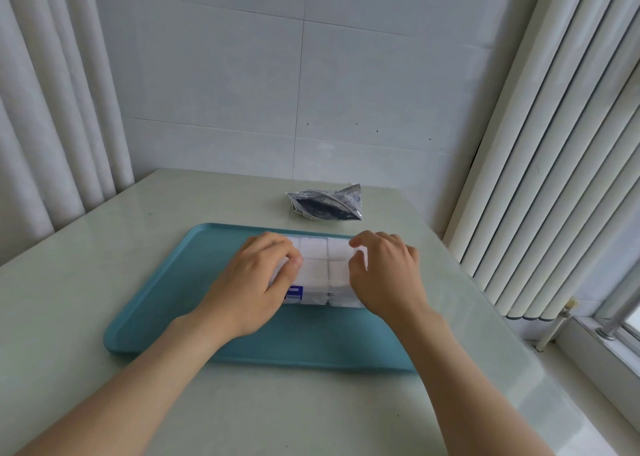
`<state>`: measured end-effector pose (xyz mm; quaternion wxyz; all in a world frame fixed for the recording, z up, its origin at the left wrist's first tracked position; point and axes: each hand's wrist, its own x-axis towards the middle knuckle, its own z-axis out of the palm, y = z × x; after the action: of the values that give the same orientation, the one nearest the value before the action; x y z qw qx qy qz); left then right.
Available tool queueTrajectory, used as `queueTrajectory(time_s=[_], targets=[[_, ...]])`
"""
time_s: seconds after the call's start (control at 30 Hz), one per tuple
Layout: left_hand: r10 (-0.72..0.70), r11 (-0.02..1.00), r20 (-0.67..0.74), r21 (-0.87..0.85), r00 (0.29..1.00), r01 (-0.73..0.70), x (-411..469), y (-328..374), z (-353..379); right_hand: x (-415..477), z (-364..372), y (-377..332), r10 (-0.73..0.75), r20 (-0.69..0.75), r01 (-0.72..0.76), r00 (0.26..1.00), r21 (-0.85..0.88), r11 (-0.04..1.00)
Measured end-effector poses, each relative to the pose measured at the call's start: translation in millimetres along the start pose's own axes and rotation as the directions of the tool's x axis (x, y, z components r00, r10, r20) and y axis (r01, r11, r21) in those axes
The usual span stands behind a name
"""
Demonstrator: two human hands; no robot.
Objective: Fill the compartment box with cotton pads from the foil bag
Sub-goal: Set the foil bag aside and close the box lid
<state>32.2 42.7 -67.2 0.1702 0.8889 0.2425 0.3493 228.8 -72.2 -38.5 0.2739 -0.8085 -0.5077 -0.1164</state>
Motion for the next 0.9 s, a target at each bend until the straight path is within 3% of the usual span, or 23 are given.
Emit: queueTrajectory(time_s=[0.1, 0.27, 0.4, 0.7, 0.77, 0.9], targets=[[-0.094, 0.994, -0.068, 0.055, 0.993, 0.097, 22.3, -2.6, -4.8, 12.0, -1.4, -5.1, -0.002, -0.015, 0.003, 1.0, 0.042, 0.999], [-0.332, 0.943, 0.13, 0.08, 0.934, 0.324, 83.3, 0.1, -12.4, 56.5, 8.4, -16.1, 0.002, 0.093, -0.002, 0.996, 0.0, 1.0], [-0.394, 0.919, 0.139, 0.048, 0.909, 0.391, 112.3, -1.7, -4.6, 98.4, 23.7, -21.4, 0.007, 0.204, -0.005, 0.979, -0.009, 1.0], [-0.608, 0.759, 0.06, -0.25, 0.792, 0.602, 118.3, -32.3, 27.0, 151.7, 61.7, -19.6, 0.108, 0.476, -0.035, 0.873, -0.16, 0.987], [-0.639, 0.719, 0.06, -0.309, 0.767, 0.623, 118.1, -38.5, 31.9, 154.8, 67.1, -19.9, 0.105, 0.451, -0.047, 0.886, -0.139, 0.989], [-0.715, 0.573, 0.044, -0.535, 0.697, 0.621, 118.8, -46.1, 33.8, 157.0, 67.4, -21.9, 0.034, 0.241, -0.046, 0.97, 0.043, 0.998]])
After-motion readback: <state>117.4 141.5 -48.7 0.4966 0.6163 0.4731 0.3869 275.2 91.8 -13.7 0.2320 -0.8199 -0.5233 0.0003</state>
